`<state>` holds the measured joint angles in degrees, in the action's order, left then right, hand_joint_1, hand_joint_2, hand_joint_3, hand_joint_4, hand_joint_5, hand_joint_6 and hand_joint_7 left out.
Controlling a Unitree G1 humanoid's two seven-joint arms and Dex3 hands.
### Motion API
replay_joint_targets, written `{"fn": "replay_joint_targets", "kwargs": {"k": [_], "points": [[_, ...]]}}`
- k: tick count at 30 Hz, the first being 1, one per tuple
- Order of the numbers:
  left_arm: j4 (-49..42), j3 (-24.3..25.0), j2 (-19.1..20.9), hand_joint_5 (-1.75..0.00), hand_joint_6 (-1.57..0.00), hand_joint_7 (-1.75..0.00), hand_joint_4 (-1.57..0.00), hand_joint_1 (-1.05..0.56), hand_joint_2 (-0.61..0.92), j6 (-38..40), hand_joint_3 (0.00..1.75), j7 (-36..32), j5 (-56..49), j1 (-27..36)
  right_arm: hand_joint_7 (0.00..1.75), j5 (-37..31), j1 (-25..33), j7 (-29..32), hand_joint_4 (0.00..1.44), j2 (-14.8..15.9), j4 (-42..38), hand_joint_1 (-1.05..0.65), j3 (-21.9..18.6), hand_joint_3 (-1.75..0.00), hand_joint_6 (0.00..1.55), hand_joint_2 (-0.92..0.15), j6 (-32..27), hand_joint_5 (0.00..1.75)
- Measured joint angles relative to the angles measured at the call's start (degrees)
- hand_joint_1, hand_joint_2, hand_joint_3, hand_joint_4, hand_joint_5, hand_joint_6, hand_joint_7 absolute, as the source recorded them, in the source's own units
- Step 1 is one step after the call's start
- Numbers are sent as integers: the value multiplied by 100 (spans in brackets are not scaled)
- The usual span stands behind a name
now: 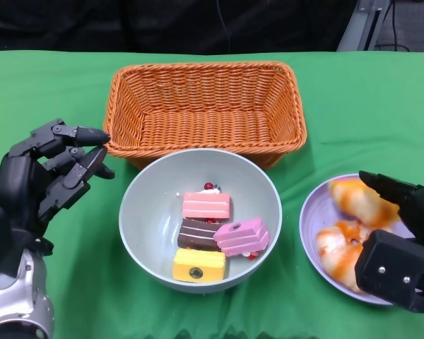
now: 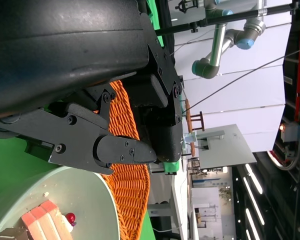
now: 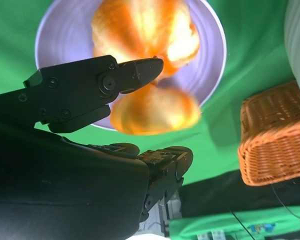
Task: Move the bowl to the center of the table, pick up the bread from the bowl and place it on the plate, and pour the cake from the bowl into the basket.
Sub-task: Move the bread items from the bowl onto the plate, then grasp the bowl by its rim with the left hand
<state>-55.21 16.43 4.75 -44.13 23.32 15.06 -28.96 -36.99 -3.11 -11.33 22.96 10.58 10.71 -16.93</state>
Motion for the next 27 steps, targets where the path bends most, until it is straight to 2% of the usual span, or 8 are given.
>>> {"fn": "replay_joint_targets", "kwargs": {"k": [7, 9, 12, 16, 19, 21, 24, 27], "points": [[-7, -14, 3, -135, -97, -81, -85, -21, 92, -13, 27, -4, -47, 0, 1, 31, -1, -182, 16, -4, 90, -44, -8, -6, 28, -92, -235, 2], [-21, -13, 5, -135, -96, -82, -85, -22, 92, -24, 28, -3, -47, 0, 3, 99, 2, -138, 25, -5, 83, -40, -35, -5, 33, -91, -160, 5], [-25, -3, 9, -135, -96, -82, -84, -23, 92, -23, 27, 0, -25, -1, 6, 536, 18, 614, 57, -199, -197, -15, -283, -1, 54, -90, 796, 14], [-25, -7, 10, -135, -96, -81, -84, -23, 92, -20, 25, -1, -28, -1, 17, 2127, 11, 959, 89, -796, -894, 0, -797, -19, 84, -92, 2432, 28], [-25, -13, 25, -135, -96, -81, -84, -23, 92, -20, 27, -1, -34, -1, 37, 3296, -95, 631, 75, -1145, -1469, -4, -1042, -32, 90, -87, 3427, 93], [-25, -12, 33, -134, -96, -80, -84, -23, 92, -19, 26, 0, -28, -1, 77, 3788, -205, 425, 71, -1324, -1698, -7, -1145, -67, 77, -69, 3849, 120], [-25, -12, 35, -133, -96, -79, -84, -23, 92, -6, 24, 1, -4, -1, 106, 4137, -339, 239, 68, -1483, -1781, -12, -1182, -93, 65, -56, 4118, 135], [-25, -14, 35, -133, -97, -79, -84, -23, 92, -2, 24, 0, 11, -1, 115, 4366, -373, 44, 67, -1581, -1779, -13, -1181, -99, 63, -53, 4229, 140]]}}
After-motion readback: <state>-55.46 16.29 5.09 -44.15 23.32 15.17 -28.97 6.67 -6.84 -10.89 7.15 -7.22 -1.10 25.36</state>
